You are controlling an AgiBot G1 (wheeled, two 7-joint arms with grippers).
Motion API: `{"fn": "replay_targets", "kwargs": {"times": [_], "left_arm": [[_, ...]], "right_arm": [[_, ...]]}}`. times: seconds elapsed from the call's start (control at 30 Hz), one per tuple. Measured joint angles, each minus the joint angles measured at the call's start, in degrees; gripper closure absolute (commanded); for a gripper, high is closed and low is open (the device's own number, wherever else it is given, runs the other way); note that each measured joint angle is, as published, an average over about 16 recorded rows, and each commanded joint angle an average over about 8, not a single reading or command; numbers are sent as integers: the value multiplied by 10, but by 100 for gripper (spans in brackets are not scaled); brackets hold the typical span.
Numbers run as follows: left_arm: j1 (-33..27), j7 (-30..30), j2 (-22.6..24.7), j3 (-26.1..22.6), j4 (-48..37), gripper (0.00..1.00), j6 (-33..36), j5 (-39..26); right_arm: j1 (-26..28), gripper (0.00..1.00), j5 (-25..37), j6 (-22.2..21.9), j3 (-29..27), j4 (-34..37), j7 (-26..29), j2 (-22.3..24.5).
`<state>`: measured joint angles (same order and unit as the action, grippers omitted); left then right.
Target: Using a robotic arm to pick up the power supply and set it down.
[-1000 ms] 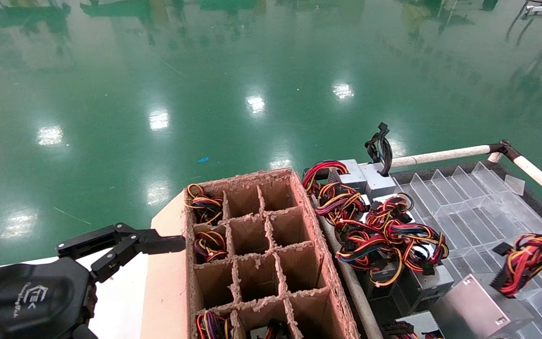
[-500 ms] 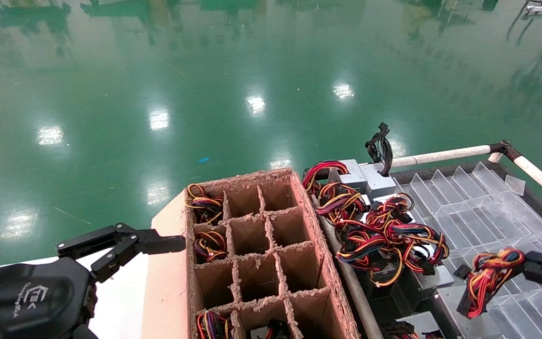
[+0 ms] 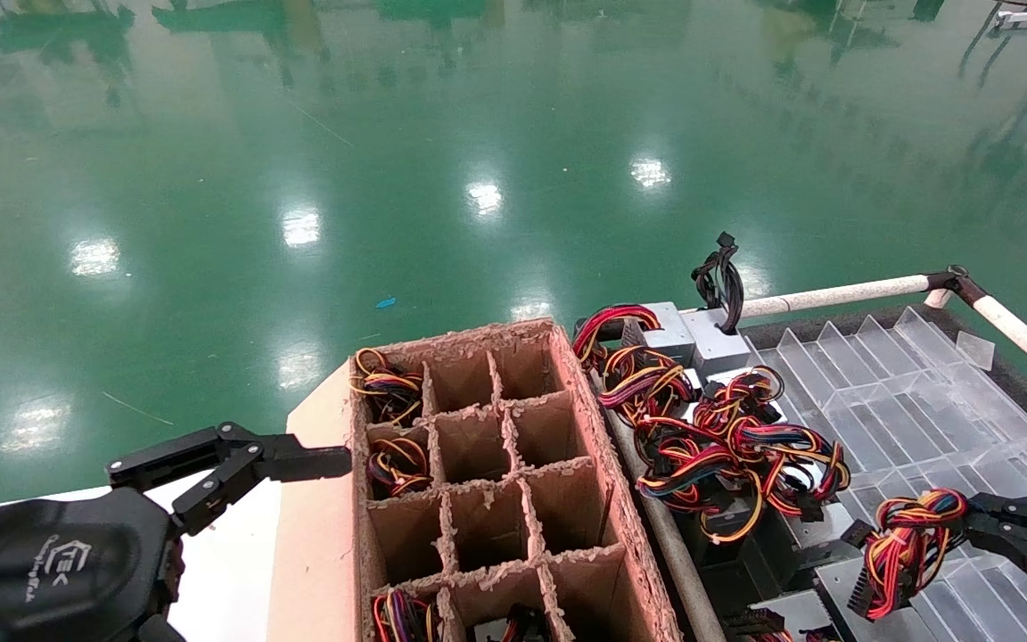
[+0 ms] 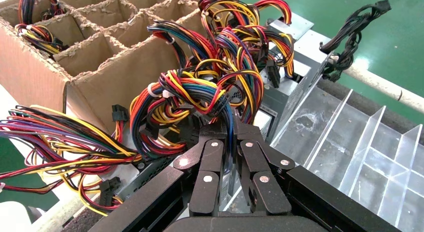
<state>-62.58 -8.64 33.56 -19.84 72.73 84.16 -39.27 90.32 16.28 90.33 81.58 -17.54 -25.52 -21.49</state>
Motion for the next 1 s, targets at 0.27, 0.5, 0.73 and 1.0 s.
{"fn": "replay_targets", "kwargs": {"times": [0.27,0.5,0.73,1.0], "left_arm": [[0,0,0,0,0,0,0,0],[0,0,0,0,0,0,0,0],[0,0,0,0,0,0,0,0],[0,0,0,0,0,0,0,0]], "right_arm": [[7,0,5,0,3,5,4,-6],[9,0,6,-3,4,3,4,-6],[14,0,7,-8,4,-8,4,-1],[26,0,8,-9,4,-28,22,12]]}}
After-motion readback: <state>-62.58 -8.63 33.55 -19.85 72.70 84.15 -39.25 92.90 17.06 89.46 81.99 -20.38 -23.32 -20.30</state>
